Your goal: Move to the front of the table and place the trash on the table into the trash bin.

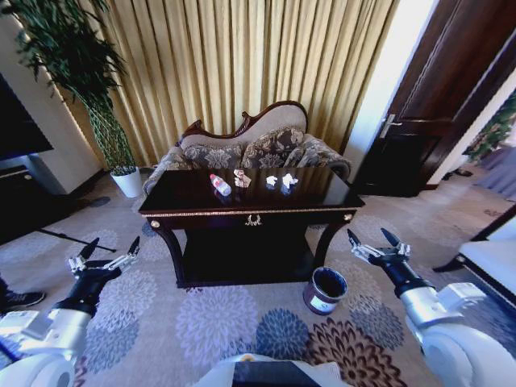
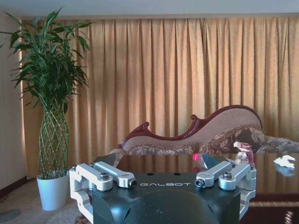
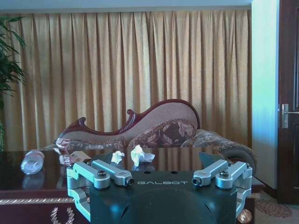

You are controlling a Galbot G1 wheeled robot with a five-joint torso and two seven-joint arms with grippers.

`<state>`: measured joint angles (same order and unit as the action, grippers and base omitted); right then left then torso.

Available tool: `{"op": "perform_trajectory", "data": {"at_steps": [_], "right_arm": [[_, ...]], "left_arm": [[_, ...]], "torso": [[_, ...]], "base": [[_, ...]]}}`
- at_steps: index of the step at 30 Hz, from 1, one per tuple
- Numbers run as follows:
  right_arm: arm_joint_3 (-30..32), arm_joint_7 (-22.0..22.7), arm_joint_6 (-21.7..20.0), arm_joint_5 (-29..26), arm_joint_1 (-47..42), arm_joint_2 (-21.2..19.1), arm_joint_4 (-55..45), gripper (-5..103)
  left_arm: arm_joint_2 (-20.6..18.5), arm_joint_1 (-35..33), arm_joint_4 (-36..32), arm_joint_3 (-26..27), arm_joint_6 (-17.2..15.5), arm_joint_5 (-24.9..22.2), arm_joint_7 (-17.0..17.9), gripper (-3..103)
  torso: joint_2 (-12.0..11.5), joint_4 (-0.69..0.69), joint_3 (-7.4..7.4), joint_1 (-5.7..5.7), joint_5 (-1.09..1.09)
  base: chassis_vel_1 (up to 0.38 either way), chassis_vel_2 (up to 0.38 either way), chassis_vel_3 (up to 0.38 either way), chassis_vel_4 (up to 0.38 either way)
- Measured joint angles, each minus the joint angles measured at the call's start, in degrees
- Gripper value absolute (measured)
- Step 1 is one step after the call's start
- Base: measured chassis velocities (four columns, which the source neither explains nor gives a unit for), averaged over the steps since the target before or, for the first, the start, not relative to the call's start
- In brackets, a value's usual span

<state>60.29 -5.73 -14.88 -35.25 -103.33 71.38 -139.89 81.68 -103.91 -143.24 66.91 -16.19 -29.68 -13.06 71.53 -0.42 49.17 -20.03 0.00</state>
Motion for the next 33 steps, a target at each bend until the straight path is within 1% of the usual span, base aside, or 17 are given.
{"op": "perform_trajectory", "data": {"at_steps": [16,22,24,27,28,29,30,32,33], "right_arm": [[-0.37,0.16,0.37,0.99,-0.49,0.15,-0.43,100],[-1.02,0.92,0.88,1.66,-0.54,-0.87,-0.04,100],[-1.3,1.63,0.18,1.39,-0.08,-1.92,0.26,100],[-1.6,3.58,-1.91,-1.05,0.68,-4.2,0.42,100],[-1.6,3.58,-1.91,-1.05,0.68,-4.2,0.42,100],[-1.71,4.72,-3.1,-2.56,1.17,-5.27,0.44,100],[-1.86,6.38,-5.17,-5.7,2.31,-7.26,0.71,100],[-1.96,7.86,-7.75,-10.14,4.24,-9.46,1.14,100],[-1.96,7.86,-7.75,-10.14,4.24,-9.46,1.14,100]], "left_arm": [[0.24,-0.16,0.0,0.15,0.19,-0.52,-0.09,100],[0.14,-0.49,0.0,0.54,0.66,-1.71,-0.09,100],[-0.06,-0.83,0.01,0.62,1.09,-1.73,-0.09,100],[-0.24,-1.04,0.0,0.67,1.18,-1.74,-0.08,100],[-0.24,-1.04,0.0,0.67,1.18,-1.74,-0.08,100],[-0.33,-1.09,0.0,0.75,1.19,-1.73,-0.06,100],[-0.5,-1.18,0.01,0.94,1.2,-1.74,0.0,100],[-0.68,-1.3,0.0,1.22,1.22,-1.83,0.07,100],[-0.68,-1.3,0.0,1.22,1.22,-1.83,0.07,100]], "torso": [[0.0,-0.01,0.0,0.0,-0.01],[-0.01,-0.01,0.01,-0.02,-0.01],[-0.04,-0.01,0.02,-0.07,0.0],[-0.04,-0.01,0.03,-0.09,0.0],[-0.04,-0.01,0.03,-0.09,0.0],[-0.03,0.0,0.02,-0.06,-0.02],[-0.01,-0.02,-0.01,0.01,-0.01],[0.03,-0.03,-0.03,0.06,0.0],[0.03,-0.03,-0.03,0.06,0.0]], "base": [[-0.236,0.22,0.233,-0.223],[-0.226,0.246,0.245,-0.228],[-0.178,0.141,0.175,-0.136],[-0.038,0.057,0.059,-0.069],[0.0,0.0,0.0,0.0],[0.0,0.0,0.0,0.0],[0.0,0.0,0.0,0.0],[0.031,-0.036,-0.055,0.035],[0.031,-0.052,-0.055,0.035]]}}
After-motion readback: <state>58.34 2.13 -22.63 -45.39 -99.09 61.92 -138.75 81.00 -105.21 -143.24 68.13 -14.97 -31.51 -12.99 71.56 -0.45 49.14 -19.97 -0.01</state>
